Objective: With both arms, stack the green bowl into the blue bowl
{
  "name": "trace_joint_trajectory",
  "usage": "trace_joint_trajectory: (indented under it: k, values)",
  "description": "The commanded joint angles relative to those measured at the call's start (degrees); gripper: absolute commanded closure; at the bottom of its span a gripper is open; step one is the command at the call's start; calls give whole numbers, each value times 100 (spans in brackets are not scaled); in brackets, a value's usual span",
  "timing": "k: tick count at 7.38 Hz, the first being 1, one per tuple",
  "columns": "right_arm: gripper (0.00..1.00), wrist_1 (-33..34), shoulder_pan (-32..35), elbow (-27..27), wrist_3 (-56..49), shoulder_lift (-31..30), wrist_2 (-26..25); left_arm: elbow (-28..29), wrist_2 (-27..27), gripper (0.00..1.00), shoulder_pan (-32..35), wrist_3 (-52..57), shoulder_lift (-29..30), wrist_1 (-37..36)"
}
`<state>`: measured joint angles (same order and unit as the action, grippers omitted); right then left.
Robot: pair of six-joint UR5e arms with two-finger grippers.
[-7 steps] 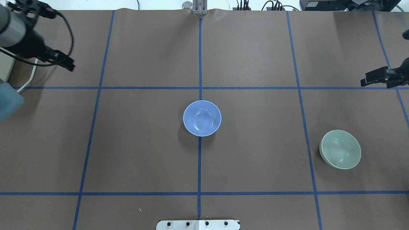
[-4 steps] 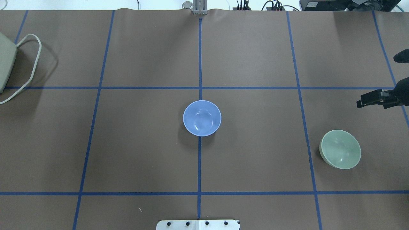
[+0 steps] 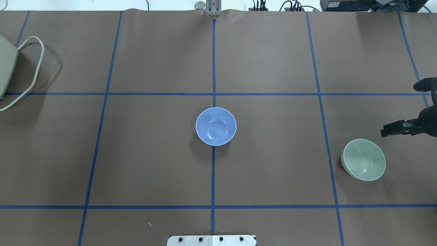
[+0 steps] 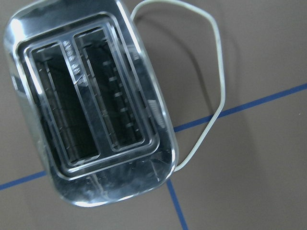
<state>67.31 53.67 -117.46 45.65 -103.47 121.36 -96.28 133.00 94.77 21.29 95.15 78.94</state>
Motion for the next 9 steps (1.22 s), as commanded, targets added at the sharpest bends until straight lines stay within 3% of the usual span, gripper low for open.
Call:
trace_joint_trajectory:
  k: [1, 3, 5, 6, 8, 9]
  values:
    - [10, -540, -591, 388, 389, 90, -522, -40, -11, 1, 59, 60, -67, -28]
    - [23, -1052, -857, 741, 365, 56, -596, -49, -2, 1, 50, 60, -58, -28]
    - [27, -1062, -910, 733, 330, -93, -596, -58, 15, 1, 50, 51, -136, -2]
    - [41, -1080, -928, 724, 321, -181, -596, -58, 15, 1, 50, 51, -146, 7]
    - [100, -1133, -999, 681, 304, -243, -596, -58, 15, 1, 41, 51, -225, 42]
    - [100, -1133, -1068, 680, 295, -243, -596, -58, 15, 1, 50, 51, -225, 42]
